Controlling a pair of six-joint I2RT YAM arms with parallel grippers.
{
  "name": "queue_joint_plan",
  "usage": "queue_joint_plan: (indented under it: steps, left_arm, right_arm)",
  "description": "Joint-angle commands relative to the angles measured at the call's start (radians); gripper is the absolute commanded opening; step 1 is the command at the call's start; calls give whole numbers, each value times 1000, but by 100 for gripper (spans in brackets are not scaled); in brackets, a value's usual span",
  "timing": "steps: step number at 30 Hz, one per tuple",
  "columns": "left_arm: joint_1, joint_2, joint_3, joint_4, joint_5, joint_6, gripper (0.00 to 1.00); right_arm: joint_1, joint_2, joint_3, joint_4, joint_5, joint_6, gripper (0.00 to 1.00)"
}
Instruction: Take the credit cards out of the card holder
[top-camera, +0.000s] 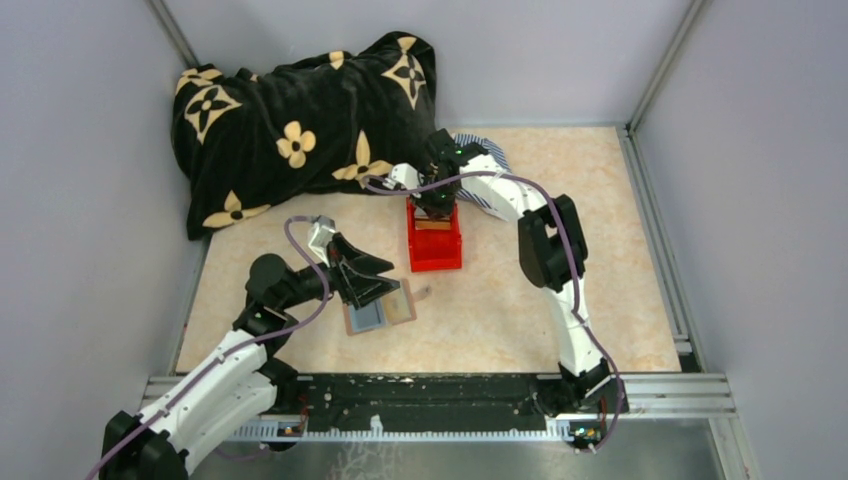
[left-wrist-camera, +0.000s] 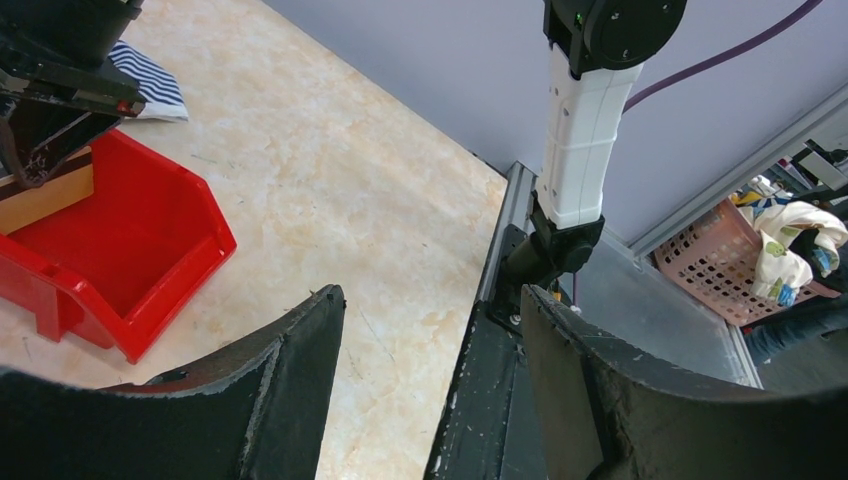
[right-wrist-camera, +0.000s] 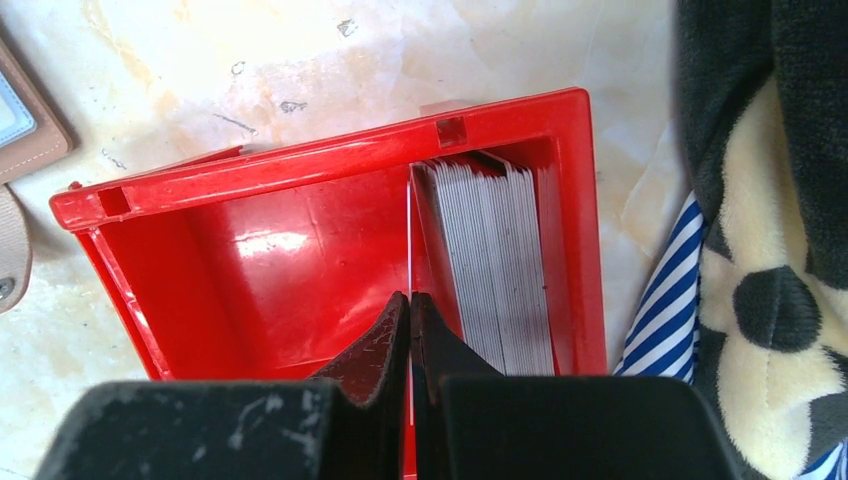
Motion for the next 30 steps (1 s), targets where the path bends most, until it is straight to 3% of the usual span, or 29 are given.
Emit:
queue_joint_plan:
  steps: [1, 15, 27, 30]
  left_arm:
    - [6, 4, 6, 31, 21, 10, 71]
    - [7, 8, 12, 23, 23, 14, 70]
    - [9, 11, 10, 30, 28, 12, 70]
    - [9, 10, 11, 31, 30, 12, 70]
  right_arm:
    - [-8, 15, 31, 48, -2, -35, 0]
    - [-9, 41, 27, 75, 16, -42, 0]
    - [-9, -1, -52, 195, 43, -5, 0]
    - [-9, -16, -66, 222, 56, 5, 18]
